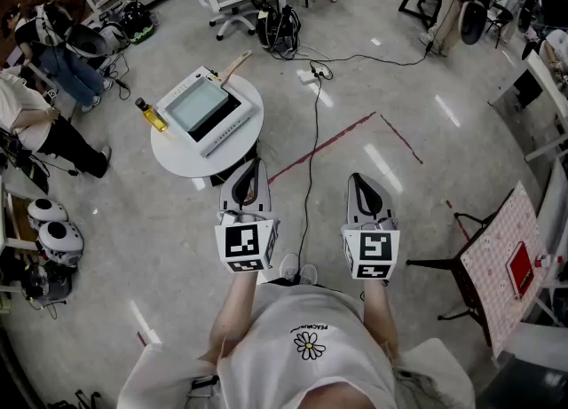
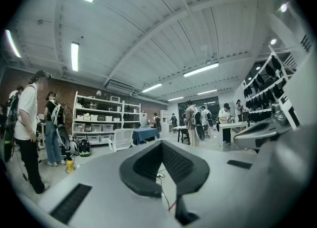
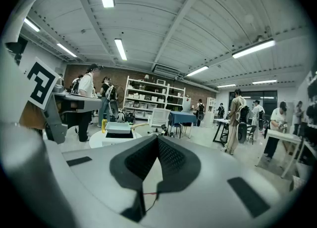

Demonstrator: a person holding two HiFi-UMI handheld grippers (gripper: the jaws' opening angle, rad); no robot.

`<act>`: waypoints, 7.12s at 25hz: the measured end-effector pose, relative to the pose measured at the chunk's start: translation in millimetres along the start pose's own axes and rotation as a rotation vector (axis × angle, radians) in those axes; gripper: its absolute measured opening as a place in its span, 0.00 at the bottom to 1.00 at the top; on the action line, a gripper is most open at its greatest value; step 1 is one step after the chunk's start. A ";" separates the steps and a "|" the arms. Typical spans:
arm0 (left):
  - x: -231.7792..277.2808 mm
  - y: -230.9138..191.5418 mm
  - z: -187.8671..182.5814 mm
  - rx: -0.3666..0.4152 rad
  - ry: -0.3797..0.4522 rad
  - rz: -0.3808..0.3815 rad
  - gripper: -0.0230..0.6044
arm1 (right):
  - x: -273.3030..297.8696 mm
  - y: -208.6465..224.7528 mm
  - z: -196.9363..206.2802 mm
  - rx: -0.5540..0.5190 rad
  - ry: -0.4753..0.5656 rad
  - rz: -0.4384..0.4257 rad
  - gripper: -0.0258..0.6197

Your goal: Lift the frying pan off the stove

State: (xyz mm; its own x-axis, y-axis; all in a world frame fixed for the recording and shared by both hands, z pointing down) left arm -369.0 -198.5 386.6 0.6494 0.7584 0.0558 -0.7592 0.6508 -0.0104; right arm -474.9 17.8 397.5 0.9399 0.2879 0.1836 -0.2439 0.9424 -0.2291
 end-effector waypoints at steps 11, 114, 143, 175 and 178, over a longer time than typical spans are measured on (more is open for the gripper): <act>10.1 -5.0 1.3 -0.005 0.005 0.033 0.04 | 4.2 -3.1 0.1 0.023 -0.006 0.012 0.04; 360.8 -257.8 -48.5 0.028 0.001 -1.455 0.04 | 706.4 -151.0 -197.3 -0.093 0.389 -1.416 0.04; 334.3 -228.1 -27.2 -0.021 -0.024 -1.691 0.04 | 699.8 -273.6 -187.3 -0.381 -0.054 -2.114 0.59; 310.6 -195.7 19.2 -0.221 -0.088 -1.862 0.04 | 674.3 -385.0 12.4 -0.971 -1.426 -2.250 0.58; 305.8 -193.5 21.0 -0.232 -0.094 -1.873 0.04 | 666.2 -386.1 18.1 -0.974 -1.451 -2.298 0.49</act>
State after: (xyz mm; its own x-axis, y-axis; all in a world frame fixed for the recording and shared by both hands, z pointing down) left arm -24.4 -93.2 426.7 0.5088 -0.8373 0.2002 0.8542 0.5200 0.0039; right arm 241.2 -151.2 625.6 -0.8880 0.0229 0.4593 0.4492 -0.1701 0.8771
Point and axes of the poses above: the fingertips, and each gripper's own axes: x forward along the fingers, y to its right, z out of its underside, the point moved 9 cm from there along -x, backward along the fingers, and after that the axes turned 12 degrees about z, right-handed, at the moved point
